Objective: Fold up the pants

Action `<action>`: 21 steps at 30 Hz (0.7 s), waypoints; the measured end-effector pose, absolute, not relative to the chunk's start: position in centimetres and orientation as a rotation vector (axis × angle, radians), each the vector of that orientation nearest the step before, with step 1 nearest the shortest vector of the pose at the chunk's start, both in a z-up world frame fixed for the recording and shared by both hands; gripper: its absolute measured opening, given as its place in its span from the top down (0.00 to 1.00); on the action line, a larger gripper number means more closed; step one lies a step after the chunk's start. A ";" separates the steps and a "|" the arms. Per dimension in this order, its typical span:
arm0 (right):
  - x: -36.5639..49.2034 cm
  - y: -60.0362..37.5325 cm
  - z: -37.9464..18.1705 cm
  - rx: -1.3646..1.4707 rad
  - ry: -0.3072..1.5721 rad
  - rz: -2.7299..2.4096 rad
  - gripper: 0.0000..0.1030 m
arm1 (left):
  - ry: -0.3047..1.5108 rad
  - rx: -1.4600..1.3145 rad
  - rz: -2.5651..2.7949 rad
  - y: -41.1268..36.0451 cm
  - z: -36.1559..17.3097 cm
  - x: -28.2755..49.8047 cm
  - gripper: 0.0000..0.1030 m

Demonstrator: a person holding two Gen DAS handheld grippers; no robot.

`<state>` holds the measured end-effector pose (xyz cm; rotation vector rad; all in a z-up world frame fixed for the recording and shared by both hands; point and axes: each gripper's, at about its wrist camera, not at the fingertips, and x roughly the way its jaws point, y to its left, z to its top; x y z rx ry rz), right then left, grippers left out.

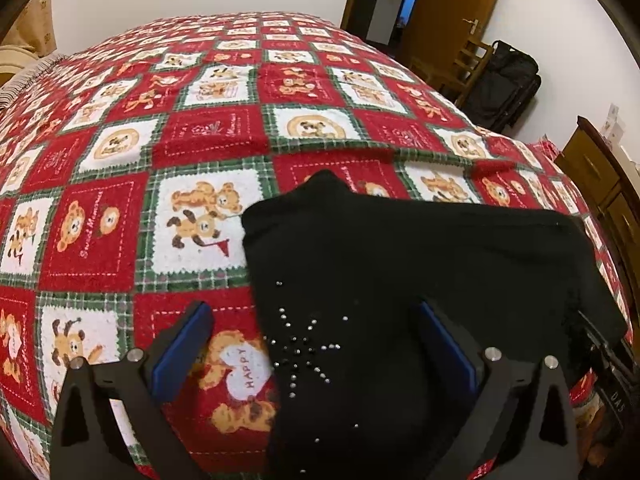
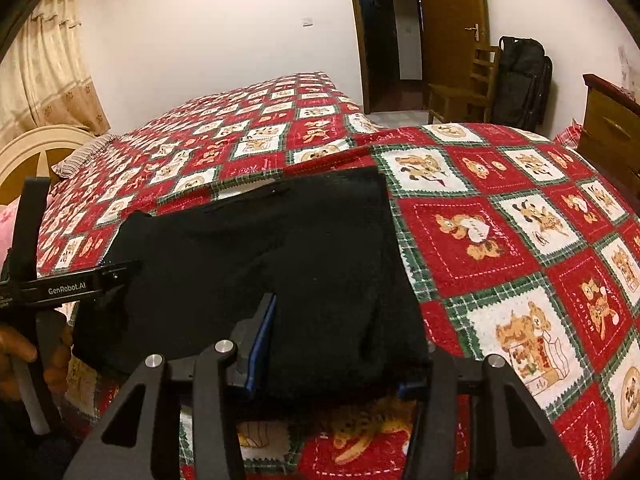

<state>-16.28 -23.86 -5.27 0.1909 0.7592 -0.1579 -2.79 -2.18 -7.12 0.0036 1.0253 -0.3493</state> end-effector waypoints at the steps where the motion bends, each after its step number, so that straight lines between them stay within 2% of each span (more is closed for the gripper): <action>1: -16.3 -24.0 -5.3 0.200 0.754 -0.158 0.53 | 1.023 0.003 -0.351 -2.2 -7.1 -2.8 0.00; 7: -16.8 -25.0 -5.1 0.289 0.738 -0.133 0.52 | 1.017 -0.006 -0.364 -2.0 -7.2 -2.8 0.00; 11: -16.6 -24.8 -5.2 0.281 0.736 -0.132 0.48 | 1.014 -0.025 -0.382 -1.7 -7.2 -2.8 0.00; 17: -16.4 -24.5 -5.3 0.255 0.742 -0.138 0.48 | 0.985 -0.035 -0.371 -1.7 -7.3 -3.4 0.00; 21: -16.3 -23.6 -5.2 0.194 0.761 -0.154 0.58 | 1.033 -0.049 -0.399 -1.6 -7.1 -3.2 0.00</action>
